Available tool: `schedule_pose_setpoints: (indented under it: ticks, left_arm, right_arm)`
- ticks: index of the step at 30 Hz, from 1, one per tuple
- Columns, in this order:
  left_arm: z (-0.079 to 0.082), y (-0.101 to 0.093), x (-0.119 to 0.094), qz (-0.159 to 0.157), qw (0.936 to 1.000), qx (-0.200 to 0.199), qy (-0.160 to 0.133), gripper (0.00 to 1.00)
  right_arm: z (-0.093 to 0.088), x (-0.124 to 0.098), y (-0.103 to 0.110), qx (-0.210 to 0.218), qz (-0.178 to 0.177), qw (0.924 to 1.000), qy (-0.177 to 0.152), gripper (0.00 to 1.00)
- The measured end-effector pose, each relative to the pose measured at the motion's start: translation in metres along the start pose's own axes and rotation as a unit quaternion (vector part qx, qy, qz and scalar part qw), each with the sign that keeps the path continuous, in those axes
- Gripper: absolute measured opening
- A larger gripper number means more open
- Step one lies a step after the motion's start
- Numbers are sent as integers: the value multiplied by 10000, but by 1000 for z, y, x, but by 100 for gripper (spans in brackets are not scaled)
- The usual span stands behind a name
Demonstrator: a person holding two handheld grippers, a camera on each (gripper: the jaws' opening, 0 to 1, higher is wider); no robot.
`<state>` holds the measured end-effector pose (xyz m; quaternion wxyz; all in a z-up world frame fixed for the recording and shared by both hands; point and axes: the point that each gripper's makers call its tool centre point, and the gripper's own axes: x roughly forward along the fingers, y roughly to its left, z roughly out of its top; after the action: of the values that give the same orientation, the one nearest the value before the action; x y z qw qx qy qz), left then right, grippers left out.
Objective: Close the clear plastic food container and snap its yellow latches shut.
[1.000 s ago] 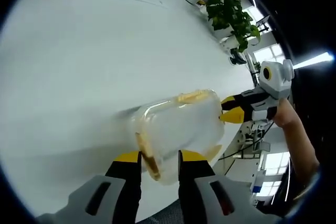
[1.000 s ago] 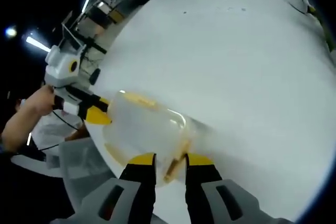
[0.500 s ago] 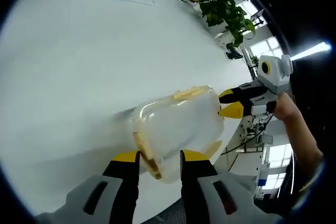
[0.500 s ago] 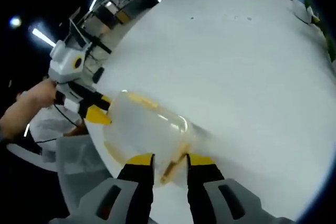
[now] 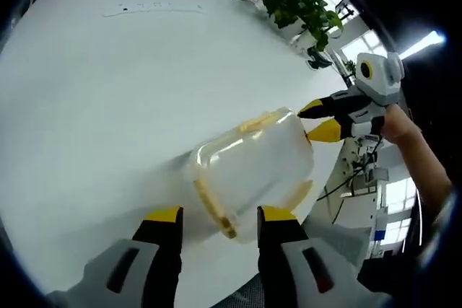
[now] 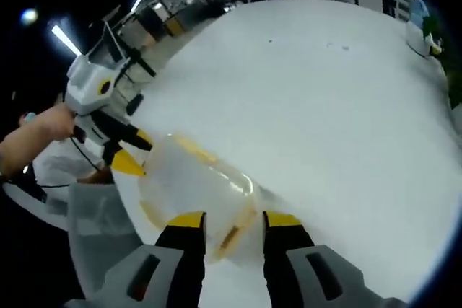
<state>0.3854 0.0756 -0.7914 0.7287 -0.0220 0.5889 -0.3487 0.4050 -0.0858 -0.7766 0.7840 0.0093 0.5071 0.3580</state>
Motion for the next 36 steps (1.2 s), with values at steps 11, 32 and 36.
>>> schedule_pose_setpoints:
  ticks: [11,32,36]
  left_arm:
    - [22,-10,-11,362,9926,1149,-158,40]
    - [25,-37,-3,425,9285,3680,242,49]
    - [24,-38,-1,427,9100,4109,354,49]
  right_arm:
    - [16,-4,10,-784,-46,9969,41,29]
    - [13,4,44,-2508,388,9657,541,41]
    - [11,8,46,-2760,360,9581,674,41]
